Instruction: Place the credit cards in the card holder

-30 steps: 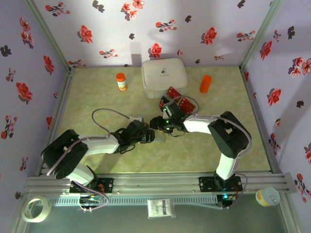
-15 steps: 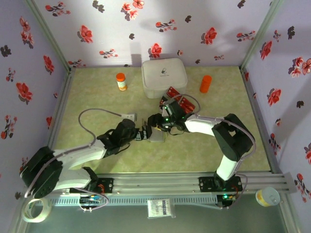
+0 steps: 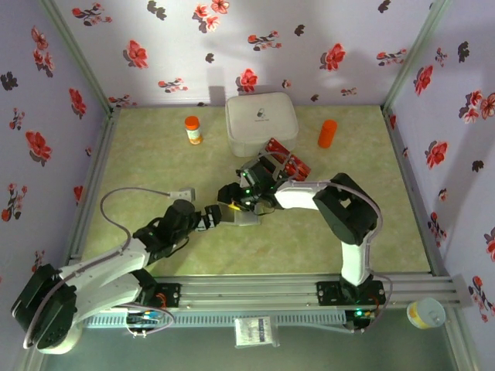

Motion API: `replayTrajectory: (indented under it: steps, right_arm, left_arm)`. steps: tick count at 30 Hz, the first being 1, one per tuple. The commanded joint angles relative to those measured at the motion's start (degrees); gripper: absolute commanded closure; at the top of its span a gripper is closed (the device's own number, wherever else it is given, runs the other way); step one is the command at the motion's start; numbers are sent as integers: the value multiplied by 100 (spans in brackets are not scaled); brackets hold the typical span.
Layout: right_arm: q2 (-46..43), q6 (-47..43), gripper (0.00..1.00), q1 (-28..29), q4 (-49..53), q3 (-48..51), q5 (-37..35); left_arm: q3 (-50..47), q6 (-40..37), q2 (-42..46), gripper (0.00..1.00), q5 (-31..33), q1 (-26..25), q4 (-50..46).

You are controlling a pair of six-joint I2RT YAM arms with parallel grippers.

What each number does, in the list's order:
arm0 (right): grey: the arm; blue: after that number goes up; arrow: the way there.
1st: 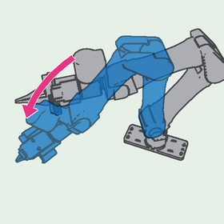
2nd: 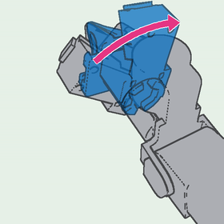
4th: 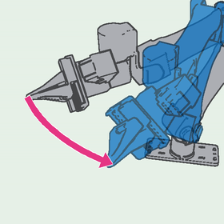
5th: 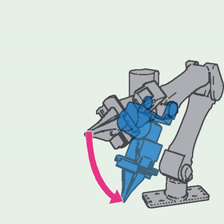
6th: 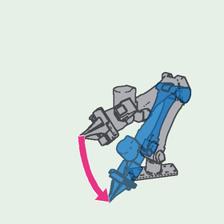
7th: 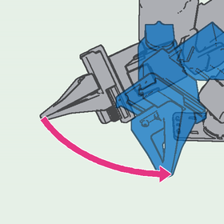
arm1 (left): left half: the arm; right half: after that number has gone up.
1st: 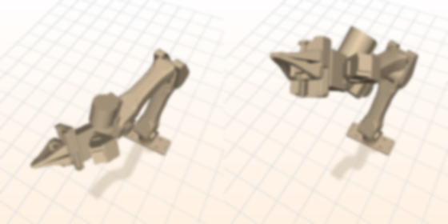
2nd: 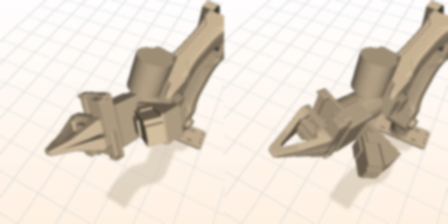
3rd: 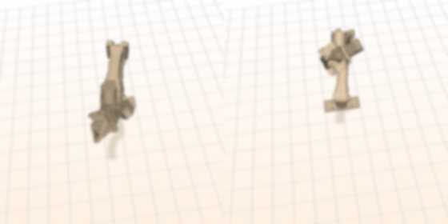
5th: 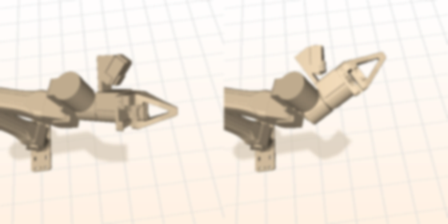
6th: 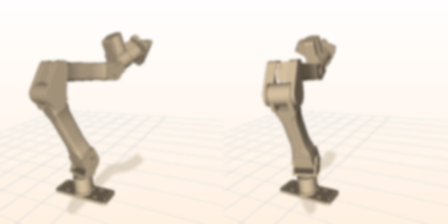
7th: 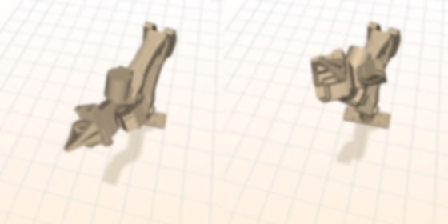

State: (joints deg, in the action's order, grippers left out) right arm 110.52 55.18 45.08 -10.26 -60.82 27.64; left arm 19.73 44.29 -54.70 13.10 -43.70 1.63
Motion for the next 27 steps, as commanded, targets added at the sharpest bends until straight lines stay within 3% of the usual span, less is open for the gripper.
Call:
replayTrajectory:
  steps: [1, 16, 27]
  right_arm:
    - [110, 149, 46, 24, -149, -51, -96]
    - [112, 636, 46, 24, -644, 299, -313]
    - [118, 770, 46, 60, -767, 322, -291]
  left_arm:
    - [-133, 88, 73, 0, 118, 79, -84]
    - [237, -208, -1382, 0, -159, 106, 227]
    - [564, -378, -1862, 0, -181, 106, 179]
